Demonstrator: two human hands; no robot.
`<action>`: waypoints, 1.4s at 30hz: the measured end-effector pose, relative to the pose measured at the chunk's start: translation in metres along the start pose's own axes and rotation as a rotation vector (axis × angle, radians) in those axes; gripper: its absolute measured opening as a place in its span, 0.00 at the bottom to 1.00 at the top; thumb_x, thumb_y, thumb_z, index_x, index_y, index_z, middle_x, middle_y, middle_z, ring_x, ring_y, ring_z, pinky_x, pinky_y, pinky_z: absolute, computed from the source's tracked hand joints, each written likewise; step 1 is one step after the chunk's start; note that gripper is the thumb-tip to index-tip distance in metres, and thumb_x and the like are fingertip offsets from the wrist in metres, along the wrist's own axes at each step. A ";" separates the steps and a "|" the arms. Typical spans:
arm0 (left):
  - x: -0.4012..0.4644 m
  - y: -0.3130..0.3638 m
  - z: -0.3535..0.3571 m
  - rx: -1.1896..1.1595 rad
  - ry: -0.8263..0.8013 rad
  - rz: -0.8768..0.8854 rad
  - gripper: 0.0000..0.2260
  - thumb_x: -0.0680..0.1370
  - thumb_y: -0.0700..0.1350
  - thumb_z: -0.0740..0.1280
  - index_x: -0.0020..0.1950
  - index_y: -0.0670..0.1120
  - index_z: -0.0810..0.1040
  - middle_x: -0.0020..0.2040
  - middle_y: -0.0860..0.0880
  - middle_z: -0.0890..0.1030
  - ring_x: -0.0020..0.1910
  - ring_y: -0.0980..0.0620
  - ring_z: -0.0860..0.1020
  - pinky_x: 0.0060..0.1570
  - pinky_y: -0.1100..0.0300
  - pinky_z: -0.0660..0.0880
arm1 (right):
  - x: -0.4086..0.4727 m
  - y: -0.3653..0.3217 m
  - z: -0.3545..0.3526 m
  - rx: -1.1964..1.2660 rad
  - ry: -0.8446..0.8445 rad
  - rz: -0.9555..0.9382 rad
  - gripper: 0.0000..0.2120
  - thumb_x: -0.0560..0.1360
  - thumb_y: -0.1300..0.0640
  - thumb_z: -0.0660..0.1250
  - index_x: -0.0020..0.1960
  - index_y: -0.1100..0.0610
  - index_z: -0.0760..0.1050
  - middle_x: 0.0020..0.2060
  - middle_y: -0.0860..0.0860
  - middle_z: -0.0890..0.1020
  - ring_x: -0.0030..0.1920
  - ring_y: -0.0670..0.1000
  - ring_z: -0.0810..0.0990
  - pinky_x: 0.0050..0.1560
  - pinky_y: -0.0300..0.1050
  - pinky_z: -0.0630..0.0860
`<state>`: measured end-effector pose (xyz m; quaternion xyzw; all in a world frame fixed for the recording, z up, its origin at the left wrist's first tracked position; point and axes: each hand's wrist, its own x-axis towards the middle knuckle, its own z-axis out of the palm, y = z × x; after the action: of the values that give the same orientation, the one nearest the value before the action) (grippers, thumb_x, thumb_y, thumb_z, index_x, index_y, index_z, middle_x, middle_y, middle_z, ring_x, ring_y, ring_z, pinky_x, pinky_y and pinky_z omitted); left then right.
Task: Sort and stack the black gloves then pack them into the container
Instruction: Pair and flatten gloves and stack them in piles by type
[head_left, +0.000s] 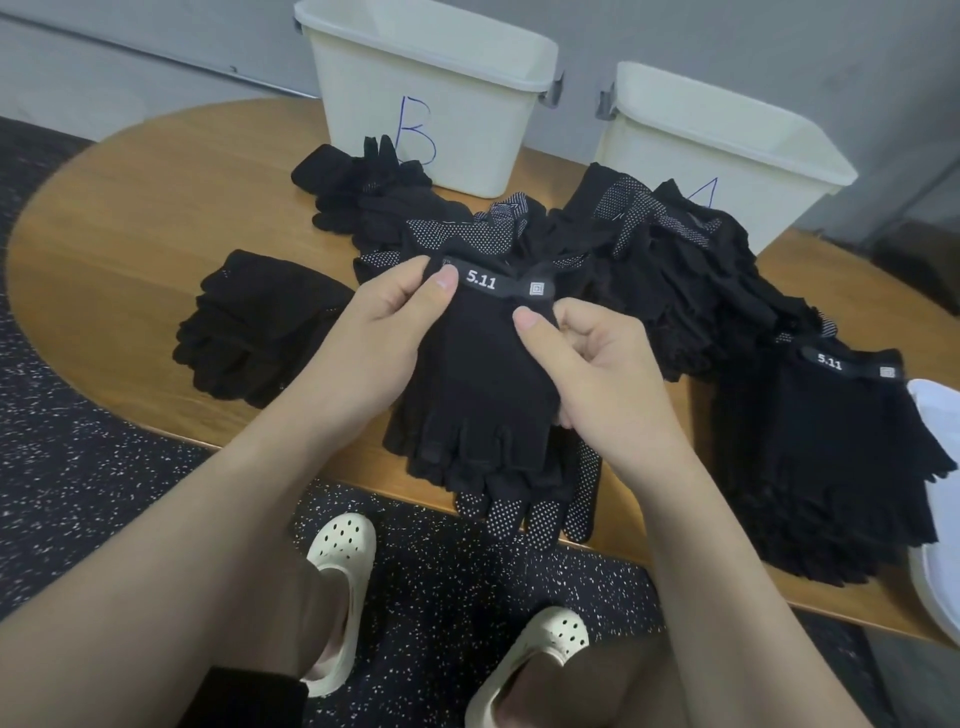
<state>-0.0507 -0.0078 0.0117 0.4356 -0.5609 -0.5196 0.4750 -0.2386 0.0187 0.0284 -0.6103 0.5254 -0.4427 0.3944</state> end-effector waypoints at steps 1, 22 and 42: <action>0.000 0.000 0.001 -0.043 0.000 -0.018 0.14 0.87 0.51 0.59 0.61 0.45 0.81 0.60 0.45 0.84 0.62 0.44 0.81 0.66 0.38 0.75 | 0.000 -0.001 0.000 -0.002 -0.025 -0.011 0.21 0.82 0.50 0.68 0.36 0.61 0.72 0.29 0.61 0.72 0.29 0.50 0.71 0.29 0.43 0.68; 0.003 0.002 0.002 -0.341 0.188 -0.030 0.12 0.85 0.46 0.64 0.63 0.43 0.81 0.60 0.45 0.85 0.62 0.47 0.83 0.67 0.45 0.77 | 0.001 0.006 -0.024 0.084 -0.183 0.045 0.20 0.85 0.53 0.61 0.47 0.71 0.74 0.34 0.52 0.73 0.35 0.49 0.72 0.37 0.43 0.70; 0.004 -0.005 0.005 -0.163 0.141 0.049 0.12 0.86 0.45 0.62 0.63 0.40 0.80 0.61 0.43 0.84 0.62 0.44 0.82 0.66 0.44 0.77 | -0.004 0.002 -0.029 0.089 -0.122 0.053 0.12 0.83 0.58 0.65 0.44 0.61 0.81 0.31 0.51 0.79 0.35 0.46 0.78 0.41 0.39 0.75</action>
<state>-0.0568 -0.0116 0.0069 0.4172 -0.4924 -0.5199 0.5597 -0.2669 0.0222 0.0349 -0.6041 0.4960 -0.4170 0.4639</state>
